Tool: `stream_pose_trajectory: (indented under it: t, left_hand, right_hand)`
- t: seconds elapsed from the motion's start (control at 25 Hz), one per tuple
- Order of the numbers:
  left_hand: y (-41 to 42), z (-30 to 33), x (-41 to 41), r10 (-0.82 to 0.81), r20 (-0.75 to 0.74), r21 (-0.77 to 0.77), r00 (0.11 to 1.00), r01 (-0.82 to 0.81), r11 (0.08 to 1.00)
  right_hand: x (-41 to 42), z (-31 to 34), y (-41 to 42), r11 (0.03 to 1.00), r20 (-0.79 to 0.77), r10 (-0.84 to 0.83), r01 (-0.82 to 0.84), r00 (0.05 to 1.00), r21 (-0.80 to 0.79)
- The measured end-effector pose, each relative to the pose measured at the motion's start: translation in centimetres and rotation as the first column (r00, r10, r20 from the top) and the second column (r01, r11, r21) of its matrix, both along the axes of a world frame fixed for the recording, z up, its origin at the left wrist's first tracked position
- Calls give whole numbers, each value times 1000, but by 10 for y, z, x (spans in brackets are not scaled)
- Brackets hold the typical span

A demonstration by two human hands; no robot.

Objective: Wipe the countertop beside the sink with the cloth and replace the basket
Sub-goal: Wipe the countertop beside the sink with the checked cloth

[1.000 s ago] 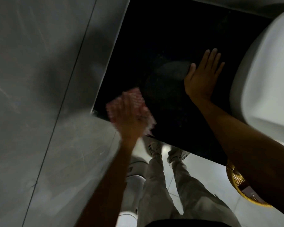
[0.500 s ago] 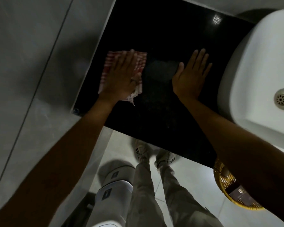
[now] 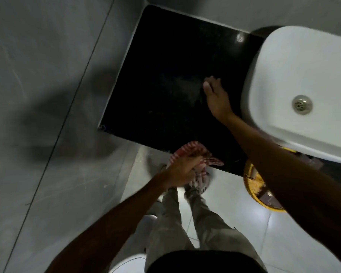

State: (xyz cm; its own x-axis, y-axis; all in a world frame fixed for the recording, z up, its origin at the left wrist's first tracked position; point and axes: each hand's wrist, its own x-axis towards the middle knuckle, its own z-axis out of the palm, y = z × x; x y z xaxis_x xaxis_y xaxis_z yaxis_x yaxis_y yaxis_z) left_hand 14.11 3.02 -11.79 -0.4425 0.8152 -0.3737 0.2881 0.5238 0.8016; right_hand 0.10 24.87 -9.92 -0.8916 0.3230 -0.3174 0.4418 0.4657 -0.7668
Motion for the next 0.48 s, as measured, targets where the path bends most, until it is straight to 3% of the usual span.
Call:
stream_pose_trajectory:
  t: [0.04, 0.08, 0.12, 0.2, 0.24, 0.32, 0.36, 0.44, 0.48]
  left_hand:
    - [-4, 12, -5, 144, 289, -7, 946, -148, 989]
    - [-6, 23, -21, 274, 611, -44, 743, -313, 949]
    - [-13, 37, -29, 340, 782, -101, 522, -433, 896]
    - [-4, 53, -153, 396, 878, -212, 269, -523, 825]
    - [-3, 55, -171, 470, 872, -311, 136, -588, 747]
    - [9, 63, -202, 540, 826, -317, 161, -658, 682]
    - [10, 59, -203, 594, 789, -347, 156, -685, 641]
    - [4, 57, -200, 591, 803, -368, 76, -717, 593]
    - [4, 47, -186, 537, 844, -373, 5, -714, 593]
  right_hand:
    - [14, 8, -4, 991, 30, 20, -16, 999, -129]
    - [20, 16, -8, 956, 89, 71, -42, 993, -289]
    - [36, 27, -8, 889, 153, 126, -43, 980, -456]
    - [-13, 36, 8, 750, 247, 39, 135, 968, -648]
    - [-4, 33, 10, 673, 315, 32, 212, 949, -708]
    - [-2, 33, 5, 635, 326, 53, 220, 944, -740]
    - [5, 22, 0, 716, 344, -10, 247, 939, -653]
    - [15, 16, -14, 813, 308, -178, 316, 935, -489]
    - [28, 0, -9, 801, 330, -277, 407, 902, -439]
